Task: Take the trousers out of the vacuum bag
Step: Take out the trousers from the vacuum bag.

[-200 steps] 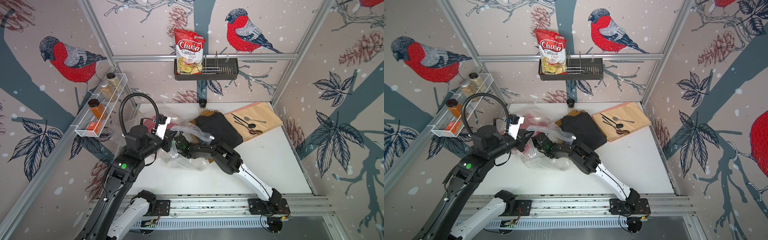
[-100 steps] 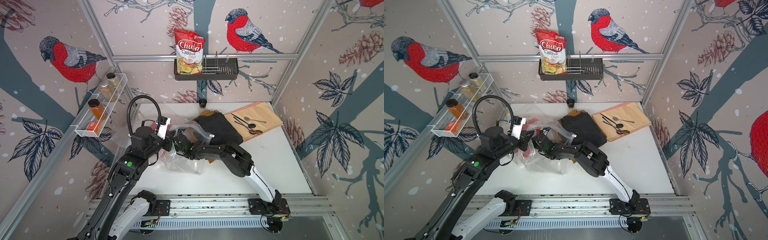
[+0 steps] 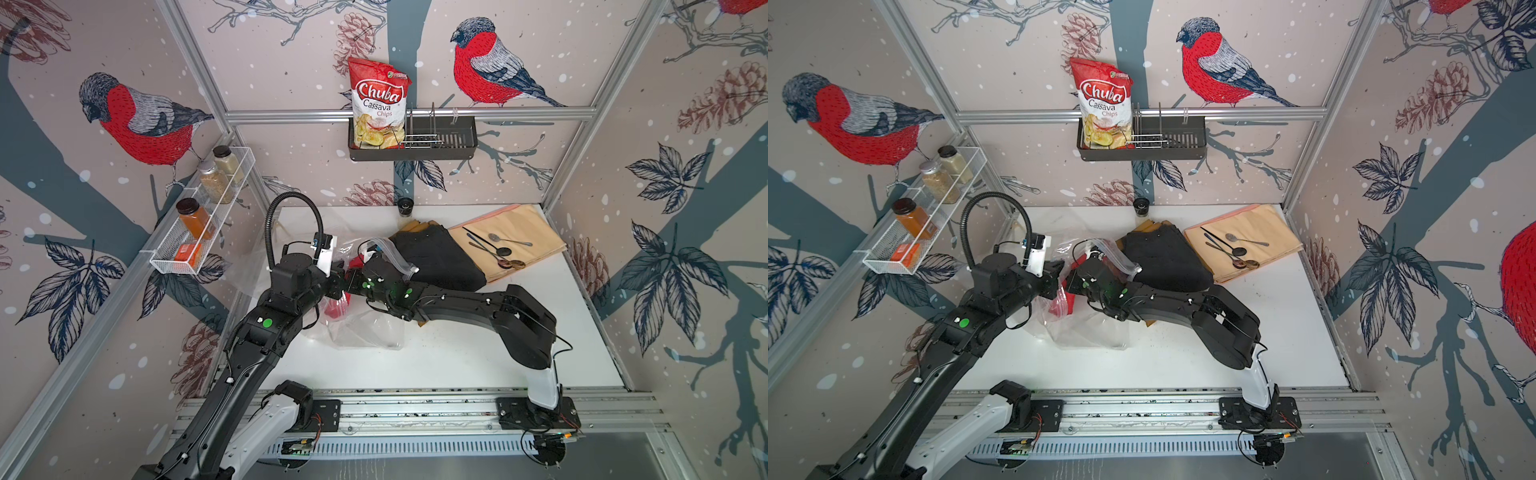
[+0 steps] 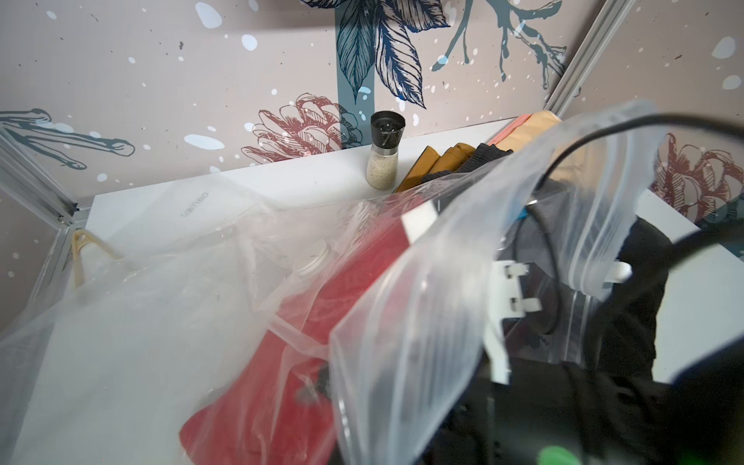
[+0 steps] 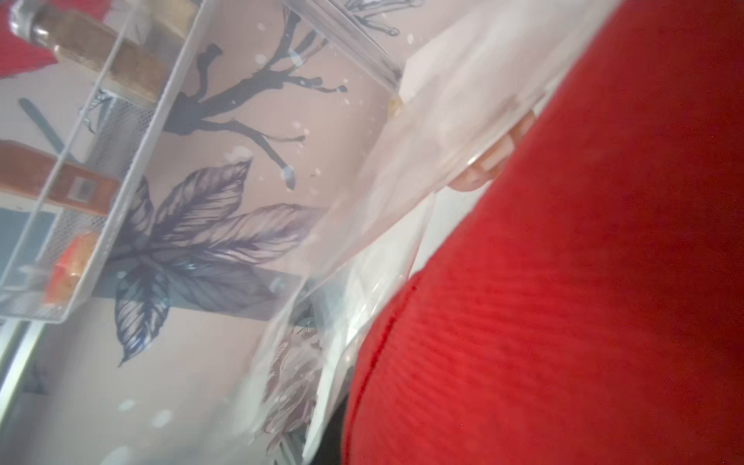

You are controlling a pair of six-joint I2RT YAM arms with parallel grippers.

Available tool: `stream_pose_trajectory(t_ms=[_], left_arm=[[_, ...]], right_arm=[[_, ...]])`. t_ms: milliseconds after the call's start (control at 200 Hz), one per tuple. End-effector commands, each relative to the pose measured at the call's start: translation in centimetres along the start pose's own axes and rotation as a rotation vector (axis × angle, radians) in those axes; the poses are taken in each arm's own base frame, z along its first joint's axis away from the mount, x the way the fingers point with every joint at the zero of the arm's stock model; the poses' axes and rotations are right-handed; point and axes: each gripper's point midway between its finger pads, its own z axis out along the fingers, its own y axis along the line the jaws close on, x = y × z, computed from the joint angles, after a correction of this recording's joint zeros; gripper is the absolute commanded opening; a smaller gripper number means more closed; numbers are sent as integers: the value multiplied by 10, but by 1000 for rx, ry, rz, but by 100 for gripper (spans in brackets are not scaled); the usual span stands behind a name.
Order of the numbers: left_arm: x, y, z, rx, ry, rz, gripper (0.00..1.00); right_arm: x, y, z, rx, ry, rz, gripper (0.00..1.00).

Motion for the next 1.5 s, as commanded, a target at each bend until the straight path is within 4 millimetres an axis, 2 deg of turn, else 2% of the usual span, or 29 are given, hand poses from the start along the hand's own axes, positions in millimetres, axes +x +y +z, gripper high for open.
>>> stream_pose_trajectory(t_ms=[0,365,645,885,1086,1261,1346,1486,1491], left_arm=[[6,6,4,-32,9,-17,0],[17,8,14,-38,46,-26,0],[15,4,14,-17,45,-39,0],[21,14,13,-75,73,-45,0],[32,17,22,-89,86,-82,0],[42,35,25,-196,105,-87,0],[44,41,25,-229,107,-89,0],[54,54,29,-306,145,-92,0],[55,54,29,-309,149,-91,0]], right_arm=[[-21,29,-20,-76,-56,-67,0],[-20,62,-79,-114,-65,-176,0],[-20,80,-102,-181,-53,-210,0],[-21,105,-127,-281,-43,-274,0],[-42,120,-172,-310,-95,-342,0],[-68,127,-210,-331,-167,-340,0],[-80,131,-223,-337,-188,-331,0],[-95,135,-229,-348,-190,-330,0],[-98,137,-235,-356,-199,-330,0]])
